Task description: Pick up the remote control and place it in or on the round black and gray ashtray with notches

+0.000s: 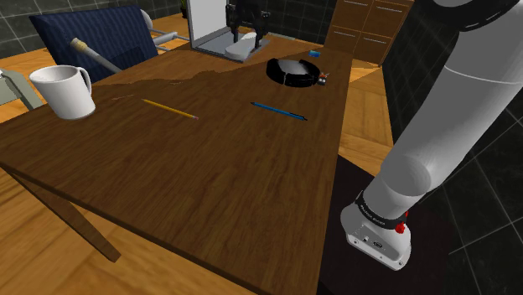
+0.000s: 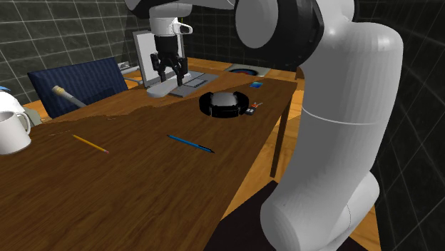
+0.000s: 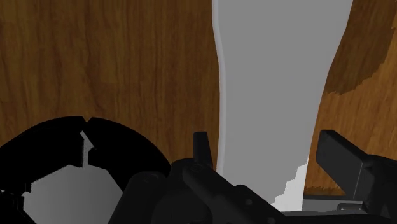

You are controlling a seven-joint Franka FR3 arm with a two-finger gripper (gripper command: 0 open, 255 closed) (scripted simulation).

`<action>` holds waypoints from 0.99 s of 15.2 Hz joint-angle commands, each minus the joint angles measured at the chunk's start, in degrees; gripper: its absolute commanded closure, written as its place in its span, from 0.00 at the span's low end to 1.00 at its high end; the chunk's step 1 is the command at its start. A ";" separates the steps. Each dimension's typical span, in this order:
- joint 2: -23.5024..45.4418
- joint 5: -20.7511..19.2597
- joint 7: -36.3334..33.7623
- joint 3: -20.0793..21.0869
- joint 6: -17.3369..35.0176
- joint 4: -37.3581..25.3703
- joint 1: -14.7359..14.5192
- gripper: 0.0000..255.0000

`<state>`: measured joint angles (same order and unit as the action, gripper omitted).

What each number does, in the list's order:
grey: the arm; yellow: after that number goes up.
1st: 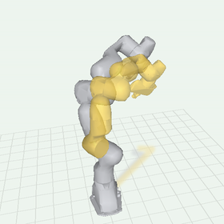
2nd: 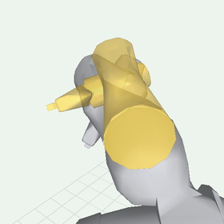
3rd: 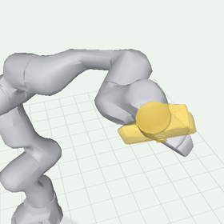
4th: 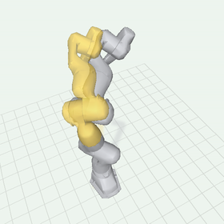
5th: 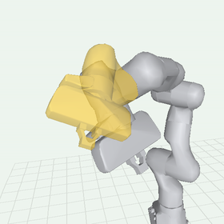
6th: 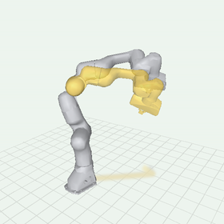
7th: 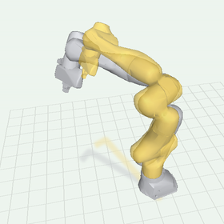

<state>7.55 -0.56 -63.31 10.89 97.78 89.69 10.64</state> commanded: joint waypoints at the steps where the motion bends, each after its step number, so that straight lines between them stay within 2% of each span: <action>1: 0.09 -0.02 -0.02 0.01 -1.63 -1.71 -0.02 1.00; 8: -6.33 1.38 9.30 -4.11 -0.64 5.71 5.12 1.00; 15: -9.87 1.68 18.75 -8.88 -0.69 9.36 9.76 1.00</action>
<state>-1.77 1.09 -46.15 2.78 97.31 98.70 19.67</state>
